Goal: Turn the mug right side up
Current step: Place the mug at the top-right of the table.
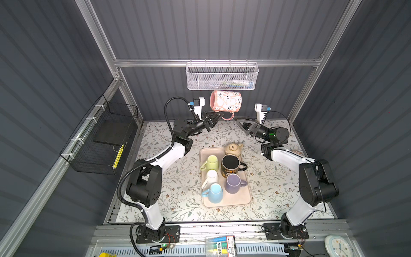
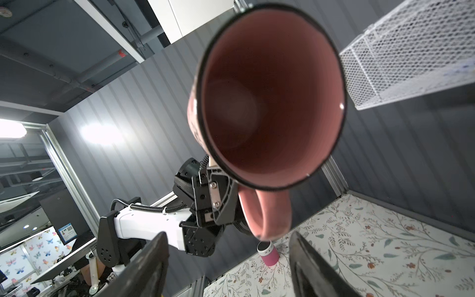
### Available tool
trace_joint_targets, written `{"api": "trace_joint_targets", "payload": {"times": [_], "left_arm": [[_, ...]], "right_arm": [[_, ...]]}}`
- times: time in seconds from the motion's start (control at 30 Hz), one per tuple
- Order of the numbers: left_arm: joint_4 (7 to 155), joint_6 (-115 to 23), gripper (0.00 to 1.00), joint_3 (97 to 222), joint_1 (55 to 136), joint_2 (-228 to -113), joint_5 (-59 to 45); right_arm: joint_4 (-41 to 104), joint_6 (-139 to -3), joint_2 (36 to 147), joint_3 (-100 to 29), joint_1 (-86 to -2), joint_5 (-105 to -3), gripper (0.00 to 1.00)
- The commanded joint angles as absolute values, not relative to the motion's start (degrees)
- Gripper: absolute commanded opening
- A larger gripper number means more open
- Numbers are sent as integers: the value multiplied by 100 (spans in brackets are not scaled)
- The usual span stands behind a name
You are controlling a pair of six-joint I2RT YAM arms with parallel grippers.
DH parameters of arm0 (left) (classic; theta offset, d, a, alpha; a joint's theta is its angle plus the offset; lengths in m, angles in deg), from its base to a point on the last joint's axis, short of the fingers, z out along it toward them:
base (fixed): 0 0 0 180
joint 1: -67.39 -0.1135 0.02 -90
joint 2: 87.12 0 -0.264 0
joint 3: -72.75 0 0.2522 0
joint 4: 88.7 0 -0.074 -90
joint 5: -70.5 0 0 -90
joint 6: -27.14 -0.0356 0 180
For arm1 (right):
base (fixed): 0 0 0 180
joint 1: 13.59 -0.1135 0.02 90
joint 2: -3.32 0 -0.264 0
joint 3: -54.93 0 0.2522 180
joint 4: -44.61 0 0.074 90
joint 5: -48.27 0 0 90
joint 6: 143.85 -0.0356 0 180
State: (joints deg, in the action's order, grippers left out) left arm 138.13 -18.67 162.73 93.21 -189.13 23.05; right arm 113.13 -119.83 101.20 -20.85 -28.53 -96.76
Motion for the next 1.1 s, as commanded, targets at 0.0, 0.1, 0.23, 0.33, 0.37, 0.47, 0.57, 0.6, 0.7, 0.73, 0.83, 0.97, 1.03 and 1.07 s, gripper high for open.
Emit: {"api": "trace_joint_targets", "payload": {"times": [0.0, 0.1, 0.23, 0.33, 0.37, 0.47, 0.57, 0.6, 0.7, 0.73, 0.83, 0.97, 1.03, 1.07], "left_arm": [[14830, -1668, 0, 16453, 9391, -18844, 2113], [14812, -1590, 0, 16541, 9428, -18889, 2137], [14910, -1402, 0, 16613, 9455, -18933, 2111], [14948, -1362, 0, 16617, 9481, -18933, 2102], [14936, -1378, 0, 16614, 9490, -18903, 2102], [14914, -1331, 0, 16678, 9511, -18881, 2133], [14901, -1285, 0, 16684, 9590, -18943, 2157], [14864, -1318, 0, 16684, 9611, -18958, 2146], [14878, -1316, 0, 16684, 9664, -19011, 2124], [14898, -1301, 0, 16684, 9674, -19032, 2120], [14889, -1320, 0, 16911, 9709, -19088, 2102], [14914, -1280, 0, 16949, 9751, -19179, 2093], [14924, -1278, 0, 16948, 9771, -19201, 2094], [14934, -1269, 0, 16944, 9780, -19214, 2101]], "right_arm": [[11559, -12066, 10173, -2326, -2888, -9658, 71], [11564, -12088, 10256, -2460, -2888, -9660, 70], [11562, -12078, 10332, -2542, -2888, -9620, 70], [11557, -12082, 10399, -2567, -2883, -9589, 70], [11558, -12069, 10411, -2564, -2880, -9580, 70], [11564, -12078, 10447, -2598, -2873, -9560, 72], [11560, -12124, 10486, -2710, -2888, -9555, 68], [11562, -12126, 10491, -2752, -2896, -9563, 66], [11558, -12138, 10477, -2797, -2904, -9569, 59], [11563, -12136, 10477, -2804, -2906, -9568, 57], [11563, -12164, 10474, -2817, -2906, -9576, 50], [11563, -12156, 10466, -2801, -2906, -9569, 45], [11559, -12147, 10466, -2783, -2906, -9559, 41], [11563, -12152, 10457, -2782, -2906, -9559, 39]]}}
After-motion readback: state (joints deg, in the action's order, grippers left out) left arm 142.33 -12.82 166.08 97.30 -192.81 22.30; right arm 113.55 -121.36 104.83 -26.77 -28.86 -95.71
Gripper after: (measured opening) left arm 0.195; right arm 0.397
